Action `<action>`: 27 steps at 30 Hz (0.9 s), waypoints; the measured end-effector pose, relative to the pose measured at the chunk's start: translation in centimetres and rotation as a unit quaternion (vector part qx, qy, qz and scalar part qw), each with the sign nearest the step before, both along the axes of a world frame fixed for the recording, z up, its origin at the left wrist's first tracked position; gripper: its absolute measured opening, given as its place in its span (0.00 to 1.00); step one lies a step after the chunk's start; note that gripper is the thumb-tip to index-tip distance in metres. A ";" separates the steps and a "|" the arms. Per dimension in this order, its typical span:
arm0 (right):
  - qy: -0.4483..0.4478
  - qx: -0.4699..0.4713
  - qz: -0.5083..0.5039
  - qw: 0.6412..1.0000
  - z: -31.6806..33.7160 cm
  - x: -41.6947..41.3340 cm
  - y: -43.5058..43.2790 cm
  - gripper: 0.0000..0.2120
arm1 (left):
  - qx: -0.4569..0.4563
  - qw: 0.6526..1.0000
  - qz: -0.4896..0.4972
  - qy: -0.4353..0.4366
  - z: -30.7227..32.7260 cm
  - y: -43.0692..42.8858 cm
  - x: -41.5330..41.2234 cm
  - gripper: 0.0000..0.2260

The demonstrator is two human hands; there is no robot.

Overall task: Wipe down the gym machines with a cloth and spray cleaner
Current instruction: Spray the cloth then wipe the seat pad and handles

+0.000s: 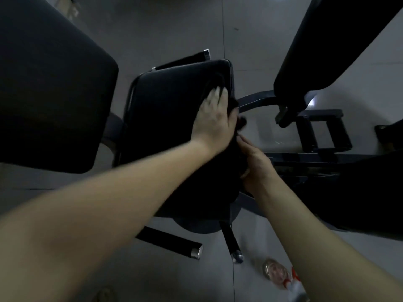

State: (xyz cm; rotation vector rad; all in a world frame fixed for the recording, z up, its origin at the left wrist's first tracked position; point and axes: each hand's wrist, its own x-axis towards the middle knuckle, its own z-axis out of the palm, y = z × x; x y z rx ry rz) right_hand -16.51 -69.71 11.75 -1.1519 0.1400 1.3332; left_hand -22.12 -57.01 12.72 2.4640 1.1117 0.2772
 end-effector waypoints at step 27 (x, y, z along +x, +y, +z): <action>-0.071 -0.084 -0.042 0.993 2.7 2.4 -2.2 0.13 | 0.052 0.991 0.013 0.123 1.4 -1.1 4.9 0.40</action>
